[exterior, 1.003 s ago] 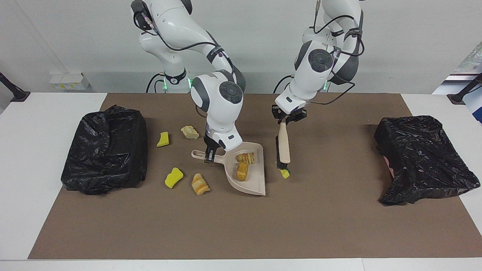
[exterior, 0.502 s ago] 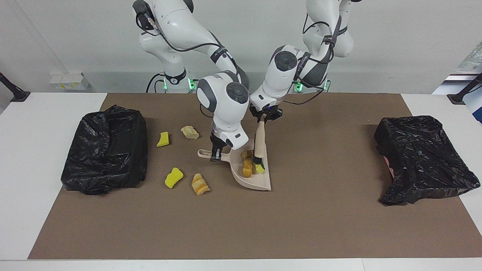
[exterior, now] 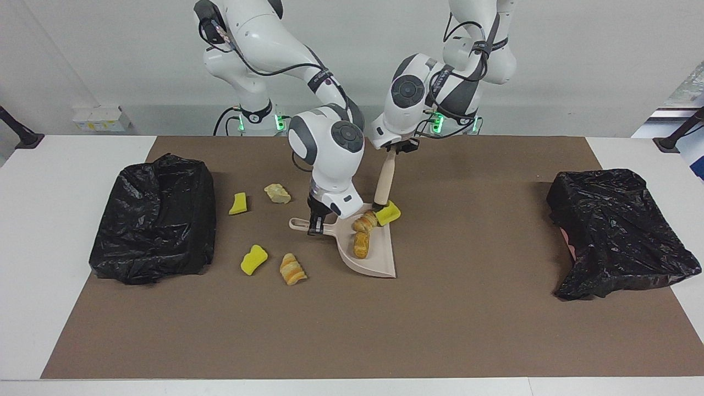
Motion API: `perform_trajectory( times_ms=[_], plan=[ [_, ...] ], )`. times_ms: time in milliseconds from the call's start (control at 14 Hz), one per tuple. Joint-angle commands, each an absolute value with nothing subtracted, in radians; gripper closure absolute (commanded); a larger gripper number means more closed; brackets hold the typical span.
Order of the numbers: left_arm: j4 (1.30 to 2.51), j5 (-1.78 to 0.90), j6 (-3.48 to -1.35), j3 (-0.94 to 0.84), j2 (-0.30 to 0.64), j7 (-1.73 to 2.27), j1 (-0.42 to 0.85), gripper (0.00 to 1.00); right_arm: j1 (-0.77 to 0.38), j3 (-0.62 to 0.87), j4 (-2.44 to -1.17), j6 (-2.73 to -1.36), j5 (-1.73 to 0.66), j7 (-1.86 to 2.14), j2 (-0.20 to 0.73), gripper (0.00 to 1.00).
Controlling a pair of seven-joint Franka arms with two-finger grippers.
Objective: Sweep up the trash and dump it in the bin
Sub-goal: 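Sweep the yellow sponge pieces into the dustpan with the left gripper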
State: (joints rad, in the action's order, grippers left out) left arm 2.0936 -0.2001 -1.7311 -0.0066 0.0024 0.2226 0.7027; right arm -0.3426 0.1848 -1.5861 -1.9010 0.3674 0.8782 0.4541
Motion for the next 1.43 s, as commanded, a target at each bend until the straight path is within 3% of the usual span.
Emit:
perform_trajectory(
  times_ms=[0, 358, 788, 1147, 1362],
  plan=[
    [2.187, -0.192, -1.732, 0.006, -0.072, 0.161, 0.713, 1.00, -0.339, 0.187, -1.603, -1.904, 0.342, 0.876, 0.433, 1.00],
    [2.149, -0.172, -1.712, 0.018, -0.077, 0.178, 0.689, 1.00, -0.341, 0.187, -1.600, -1.891, 0.344, 0.870, 0.431, 1.00],
    [2.134, -0.164, -1.664, 0.014, -0.187, 0.141, 0.598, 1.00, -0.341, 0.189, -1.598, -1.862, 0.342, 0.868, 0.430, 1.00],
    [2.203, -0.164, -1.814, 0.006, -0.184, 0.536, 0.607, 1.00, -0.339, 0.190, -1.623, -1.885, 0.342, 0.982, 0.420, 1.00],
    [2.342, -0.164, -2.015, 0.005, -0.175, 0.662, 0.611, 1.00, -0.339, 0.192, -1.646, -1.917, 0.341, 1.005, 0.411, 1.00]
  ],
)
